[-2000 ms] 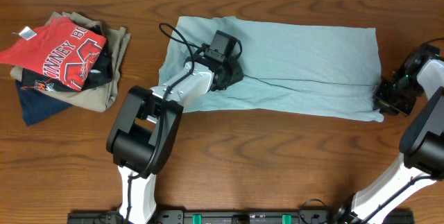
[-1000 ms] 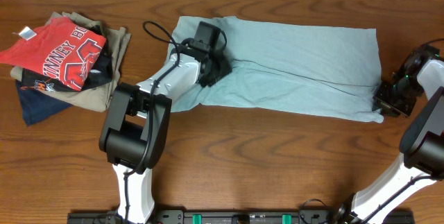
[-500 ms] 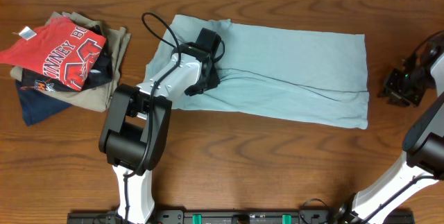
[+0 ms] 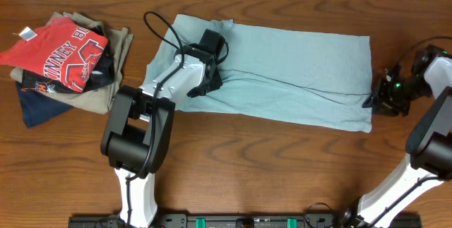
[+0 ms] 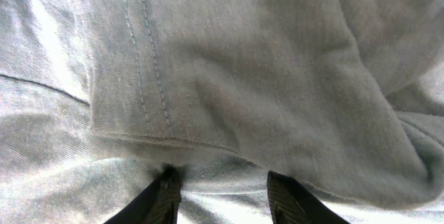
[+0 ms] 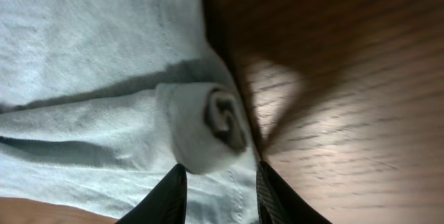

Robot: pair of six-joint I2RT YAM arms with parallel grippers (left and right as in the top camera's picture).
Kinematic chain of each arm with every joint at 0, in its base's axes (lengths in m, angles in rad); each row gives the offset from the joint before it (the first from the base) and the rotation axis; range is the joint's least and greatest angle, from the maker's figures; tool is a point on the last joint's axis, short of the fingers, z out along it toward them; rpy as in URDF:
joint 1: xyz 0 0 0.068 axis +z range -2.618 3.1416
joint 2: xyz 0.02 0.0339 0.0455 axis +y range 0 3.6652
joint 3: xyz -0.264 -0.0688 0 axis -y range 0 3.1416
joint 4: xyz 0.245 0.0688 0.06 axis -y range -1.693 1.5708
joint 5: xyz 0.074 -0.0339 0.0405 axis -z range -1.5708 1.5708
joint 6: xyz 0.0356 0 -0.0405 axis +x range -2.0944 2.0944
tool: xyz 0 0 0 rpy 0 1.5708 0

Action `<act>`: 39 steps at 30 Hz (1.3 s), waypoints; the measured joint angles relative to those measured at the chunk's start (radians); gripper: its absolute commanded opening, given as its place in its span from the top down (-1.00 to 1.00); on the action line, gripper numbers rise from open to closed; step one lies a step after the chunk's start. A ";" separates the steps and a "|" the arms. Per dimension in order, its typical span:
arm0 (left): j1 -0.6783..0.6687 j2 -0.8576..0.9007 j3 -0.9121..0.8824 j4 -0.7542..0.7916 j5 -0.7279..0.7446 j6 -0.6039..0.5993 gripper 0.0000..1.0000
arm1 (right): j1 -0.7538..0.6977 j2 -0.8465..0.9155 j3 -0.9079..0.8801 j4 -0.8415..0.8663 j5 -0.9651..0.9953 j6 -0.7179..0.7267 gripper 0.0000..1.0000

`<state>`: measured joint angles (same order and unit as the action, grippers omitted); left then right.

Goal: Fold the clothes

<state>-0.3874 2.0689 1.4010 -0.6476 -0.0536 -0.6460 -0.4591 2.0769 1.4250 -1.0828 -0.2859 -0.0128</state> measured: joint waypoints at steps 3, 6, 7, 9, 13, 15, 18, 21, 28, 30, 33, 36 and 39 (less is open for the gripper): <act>0.000 0.000 0.000 0.000 0.000 0.000 0.14 | 0.004 0.000 -0.002 0.014 -0.005 -0.003 0.46; 0.000 0.000 0.000 0.000 0.000 0.000 0.14 | 0.004 0.000 -0.002 0.031 -0.006 -0.003 0.48; 0.000 0.000 0.000 0.000 -0.001 0.000 0.14 | 0.004 0.000 -0.002 0.036 -0.006 -0.003 0.48; 0.000 0.000 0.000 0.000 -0.002 0.000 0.14 | 0.004 0.000 -0.002 0.051 -0.007 -0.003 0.49; 0.000 0.000 0.000 0.000 -0.002 0.000 0.14 | 0.004 0.000 -0.002 0.073 -0.007 -0.002 0.83; 0.000 0.000 0.000 0.000 -0.002 0.000 0.14 | 0.004 0.000 -0.002 0.078 -0.008 0.005 0.97; 0.000 0.000 0.000 0.000 -0.003 0.000 0.14 | 0.004 0.000 -0.002 0.079 -0.012 0.016 0.98; 0.000 0.000 0.000 0.000 -0.003 0.000 0.14 | 0.004 0.000 -0.002 0.079 -0.018 0.016 0.98; 0.000 0.000 0.000 0.000 -0.003 0.000 0.14 | -0.005 0.000 0.058 0.098 -0.080 0.029 0.82; 0.000 0.000 0.000 0.000 -0.003 0.000 0.14 | -0.015 0.000 0.096 0.134 -0.098 0.055 0.64; 0.000 0.000 0.000 0.000 -0.003 0.000 0.14 | -0.037 0.000 0.135 0.175 -0.114 0.101 0.31; 0.000 0.000 0.000 0.000 -0.003 0.000 0.14 | -0.050 0.000 0.138 0.151 -0.118 0.127 0.30; 0.000 0.000 0.000 0.000 -0.003 0.000 0.13 | -0.050 0.000 0.138 0.087 -0.122 0.128 0.30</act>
<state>-0.3870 2.0689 1.4006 -0.6476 -0.0566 -0.6460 -0.5095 2.0773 1.5631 -0.9962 -0.4080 0.1150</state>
